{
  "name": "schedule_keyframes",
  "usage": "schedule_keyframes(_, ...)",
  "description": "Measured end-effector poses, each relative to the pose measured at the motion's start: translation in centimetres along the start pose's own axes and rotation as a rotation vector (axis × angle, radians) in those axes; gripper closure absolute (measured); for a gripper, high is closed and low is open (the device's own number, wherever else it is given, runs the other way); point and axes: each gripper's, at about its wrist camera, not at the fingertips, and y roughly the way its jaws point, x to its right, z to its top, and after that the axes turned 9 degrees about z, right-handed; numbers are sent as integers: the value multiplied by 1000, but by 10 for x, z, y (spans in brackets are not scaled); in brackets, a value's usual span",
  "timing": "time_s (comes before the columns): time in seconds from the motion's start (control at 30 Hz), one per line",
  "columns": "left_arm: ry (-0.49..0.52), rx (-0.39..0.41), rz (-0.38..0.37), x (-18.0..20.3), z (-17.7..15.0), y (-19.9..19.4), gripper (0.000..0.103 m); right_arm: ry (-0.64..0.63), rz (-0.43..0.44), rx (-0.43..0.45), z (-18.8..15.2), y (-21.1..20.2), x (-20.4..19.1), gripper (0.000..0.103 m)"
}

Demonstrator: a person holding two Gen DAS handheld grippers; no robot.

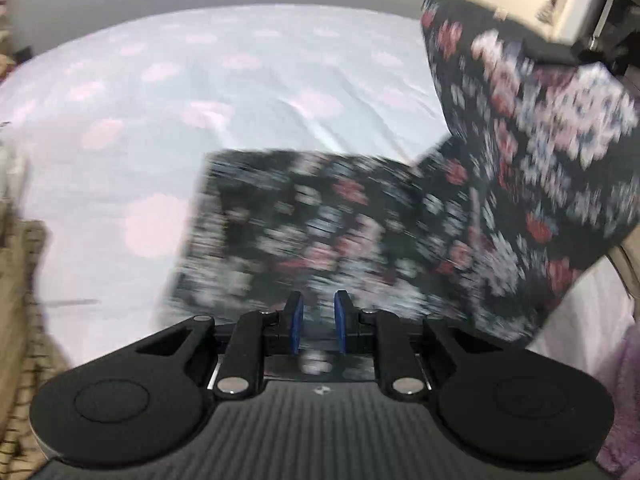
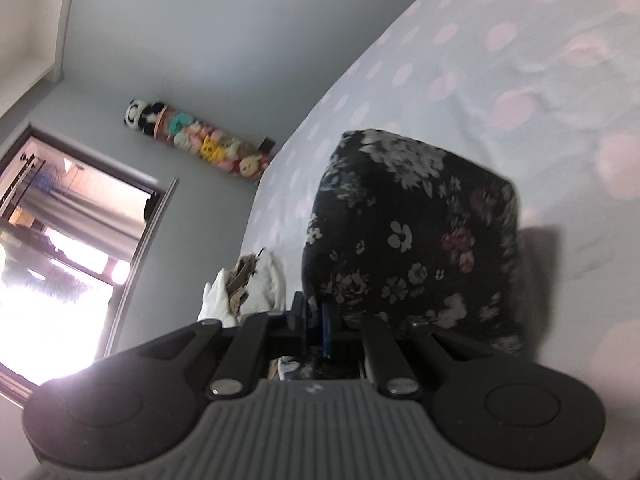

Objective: Fold clothes
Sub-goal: 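Fold the lifted end over toward the left gripper with the right gripper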

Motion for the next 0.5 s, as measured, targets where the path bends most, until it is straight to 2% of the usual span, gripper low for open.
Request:
schedule_keyframes(0.2,-100,39,17,-52,4,-19,89,-9,-40,-54,-20,71,-18,95)
schedule_keyframes(0.37,-165,54,72,-78,-1,-7,89,-30,-111,-102,-40,130,-19,95)
schedule_keyframes(0.5,-207,55,63,-91,-4,3,89,-85,-181,-134,-51,175,-14,95)
